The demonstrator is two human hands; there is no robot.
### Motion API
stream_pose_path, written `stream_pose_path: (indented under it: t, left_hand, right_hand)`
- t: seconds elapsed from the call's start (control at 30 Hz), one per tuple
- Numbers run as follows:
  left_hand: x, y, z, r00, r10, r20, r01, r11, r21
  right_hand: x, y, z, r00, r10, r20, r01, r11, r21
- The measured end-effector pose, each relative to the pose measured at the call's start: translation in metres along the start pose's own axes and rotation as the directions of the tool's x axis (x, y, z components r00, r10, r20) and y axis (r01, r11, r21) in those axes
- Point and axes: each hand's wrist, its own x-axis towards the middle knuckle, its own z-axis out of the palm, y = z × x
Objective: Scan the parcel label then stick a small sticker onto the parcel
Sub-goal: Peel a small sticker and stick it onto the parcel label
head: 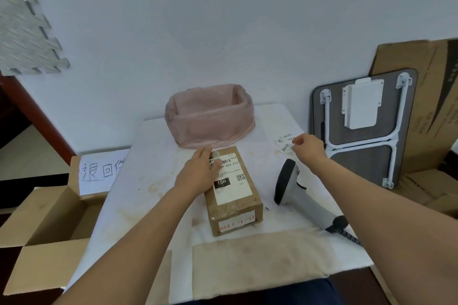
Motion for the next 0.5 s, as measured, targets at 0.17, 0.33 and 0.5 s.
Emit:
stream_pose_path:
  t: [0.17,0.33,0.5]
  left_hand:
    - [0.006,-0.003,0.003,0.994,0.026,-0.108,-0.011,0.990,0.138]
    - [0.010,-0.003,0.004,0.992,0.036,-0.118,-0.014,0.983,0.181]
    - [0.011,-0.005,0.004,0.990,0.046,-0.132,-0.020,0.981,0.192]
  right_hand:
    - [0.024,0.003,0.011,0.998,-0.049,0.047,0.055,0.989,-0.140]
    - [0.034,0.005,0.022,0.987,-0.082,0.138,0.121,0.943,-0.309]
    - [0.036,0.010,0.026,0.982,-0.120,0.143,0.165,0.918,-0.361]
